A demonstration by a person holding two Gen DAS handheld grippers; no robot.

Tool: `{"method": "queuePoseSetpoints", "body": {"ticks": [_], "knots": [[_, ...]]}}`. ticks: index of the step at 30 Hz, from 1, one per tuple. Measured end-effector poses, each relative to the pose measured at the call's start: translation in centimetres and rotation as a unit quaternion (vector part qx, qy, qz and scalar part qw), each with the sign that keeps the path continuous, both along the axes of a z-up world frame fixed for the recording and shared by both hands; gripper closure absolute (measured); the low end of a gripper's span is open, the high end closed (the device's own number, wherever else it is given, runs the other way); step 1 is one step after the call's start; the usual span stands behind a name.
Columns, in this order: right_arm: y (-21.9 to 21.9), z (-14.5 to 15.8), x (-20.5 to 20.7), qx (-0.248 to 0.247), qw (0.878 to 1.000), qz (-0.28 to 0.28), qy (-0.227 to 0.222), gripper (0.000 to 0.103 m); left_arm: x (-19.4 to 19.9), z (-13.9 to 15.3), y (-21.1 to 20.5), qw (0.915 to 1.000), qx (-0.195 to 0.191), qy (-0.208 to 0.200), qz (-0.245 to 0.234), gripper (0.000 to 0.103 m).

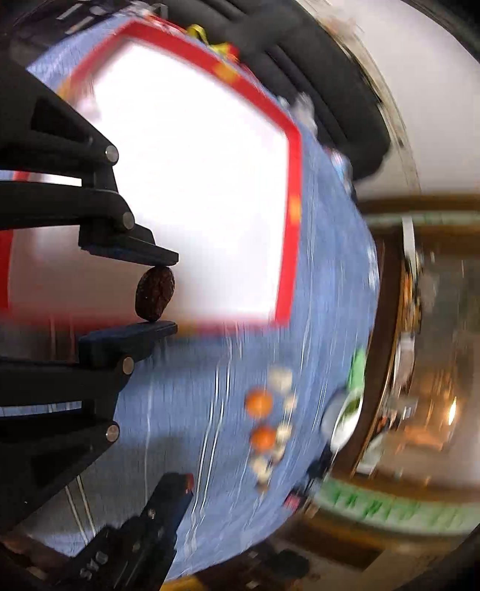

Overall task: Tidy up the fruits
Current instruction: 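Carry both red dates to the white tray and open both tools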

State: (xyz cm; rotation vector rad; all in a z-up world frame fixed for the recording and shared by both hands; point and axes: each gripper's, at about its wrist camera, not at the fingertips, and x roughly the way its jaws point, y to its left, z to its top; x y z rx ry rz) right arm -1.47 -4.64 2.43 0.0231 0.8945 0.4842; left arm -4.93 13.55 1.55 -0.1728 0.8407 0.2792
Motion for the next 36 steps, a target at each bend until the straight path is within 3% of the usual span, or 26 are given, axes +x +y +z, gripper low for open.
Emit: {"method": "queuePoseSetpoints", "body": {"ticks": [5, 11, 18, 19, 20, 22, 23, 30, 33, 36], "knots": [[7.1, 0.3, -0.4, 0.022, 0.998, 0.066, -0.002, 0.085, -1.9, -0.8, 5.2, 0.9982, -0.004, 0.007, 0.060, 0.074], [14.5, -0.8, -1.0, 0.017, 0.991, 0.133, 0.005, 0.085, -3.1, -1.9, 8.8, 0.9954, 0.002, 0.026, 0.093, 0.074], [18.9, -2.1, -2.3, -0.035, 0.988, 0.151, 0.006, 0.084, -4.1, -2.4, 11.6, 0.9933, 0.009, 0.034, 0.110, 0.073], [19.2, -2.2, -2.4, -0.045, 0.988, 0.150, 0.006, 0.080, -4.2, -2.5, 11.7, 0.9925, 0.018, 0.035, 0.115, 0.073], [19.3, -2.4, -2.5, -0.051, 0.987, 0.150, 0.008, 0.066, -4.3, -2.6, 11.9, 0.9923, 0.025, 0.036, 0.116, 0.069], [19.1, -2.4, -2.7, -0.050, 0.988, 0.145, 0.006, 0.044, -4.4, -2.7, 12.3, 0.9907, 0.041, 0.037, 0.124, 0.049], [19.1, -2.3, -2.8, -0.048, 0.989, 0.141, 0.004, 0.040, -4.5, -2.8, 12.6, 0.9899, 0.049, 0.037, 0.128, 0.038], [15.1, -0.6, -2.3, -0.020, 0.993, 0.111, -0.021, 0.040, -4.4, -2.8, 14.7, 0.9912, 0.056, 0.032, 0.115, 0.036], [11.0, -0.3, -0.4, -0.021, 0.998, 0.058, -0.030, 0.040, -4.0, -2.5, 14.5, 0.9903, 0.061, 0.036, 0.120, 0.036], [6.5, -1.0, 2.7, -0.023, 1.000, -0.003, -0.010, 0.040, -3.2, -1.4, 13.1, 0.9930, 0.058, 0.018, 0.101, 0.036]]}}
